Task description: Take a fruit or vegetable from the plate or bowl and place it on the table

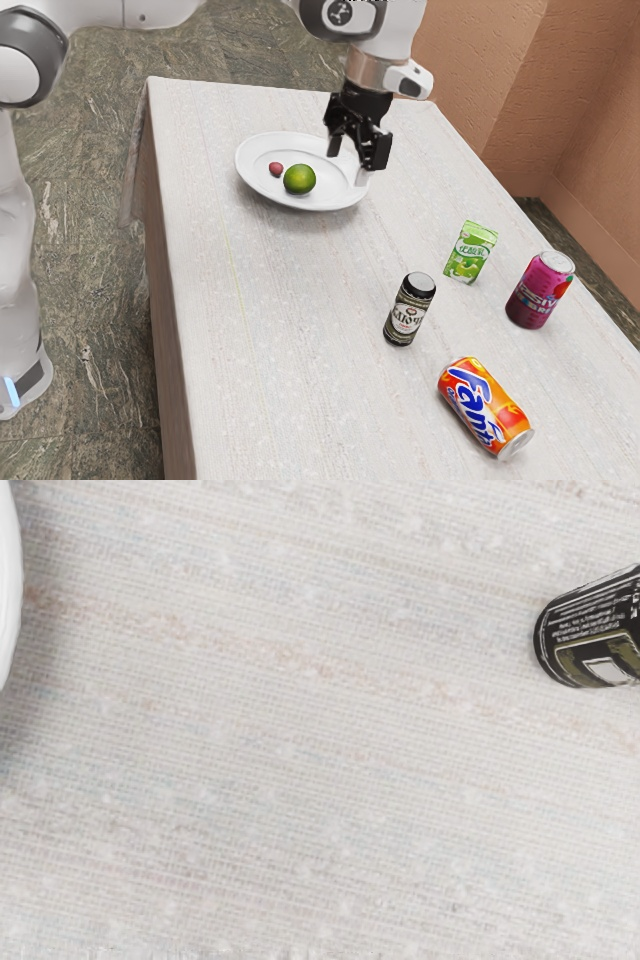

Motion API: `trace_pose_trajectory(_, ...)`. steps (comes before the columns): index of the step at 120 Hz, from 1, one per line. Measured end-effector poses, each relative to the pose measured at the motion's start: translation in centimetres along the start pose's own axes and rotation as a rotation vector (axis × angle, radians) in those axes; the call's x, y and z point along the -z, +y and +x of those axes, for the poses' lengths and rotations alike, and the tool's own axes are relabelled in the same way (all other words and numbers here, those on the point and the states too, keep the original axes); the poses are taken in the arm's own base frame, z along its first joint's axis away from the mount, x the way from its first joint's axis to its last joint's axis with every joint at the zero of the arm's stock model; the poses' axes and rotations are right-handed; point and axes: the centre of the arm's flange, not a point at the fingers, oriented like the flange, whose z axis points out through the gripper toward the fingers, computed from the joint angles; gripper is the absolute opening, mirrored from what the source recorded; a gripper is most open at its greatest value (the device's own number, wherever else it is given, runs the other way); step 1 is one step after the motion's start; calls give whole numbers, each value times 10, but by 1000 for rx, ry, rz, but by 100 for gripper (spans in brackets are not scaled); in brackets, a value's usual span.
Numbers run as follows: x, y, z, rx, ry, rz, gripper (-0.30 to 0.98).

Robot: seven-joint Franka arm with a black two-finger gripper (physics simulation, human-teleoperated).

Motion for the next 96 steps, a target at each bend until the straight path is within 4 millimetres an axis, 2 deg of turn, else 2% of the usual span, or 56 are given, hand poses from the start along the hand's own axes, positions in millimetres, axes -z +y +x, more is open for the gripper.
trace_pose_trajectory(6, 0, 13, -7, 50, -11, -1, 69)
trace_pose_trajectory(13, -1, 17, -10, 123, -22, 0, 69)
trace_pose_trajectory(24, 0, 12, -10, 245, -32, -1, 69)
trace_pose_trajectory(31, 1, -2, -6, 335, -35, -6, 69)
trace_pose_trajectory(36, -2, -25, 2, 419, -46, -6, 69)
trace_pose_trajectory(40, -8, -51, 11, 502, -61, -4, 69)
trace_pose_trajectory(49, -20, -135, 24, 725, -95, -4, 69)
trace_pose_trajectory(58, -24, -218, 21, 947, -112, -9, 69)
trace_pose_trajectory(67, -30, -276, 14, 1127, -128, -6, 69)
trace_pose_trajectory(72, -32, -298, 11, 1195, -120, 21, 69)
trace_pose_trajectory(79, -35, -315, 16, 1250, -79, 61, 69)
trace_pose_trajectory(96, -46, -327, 36, 1297, 61, 95, 69)
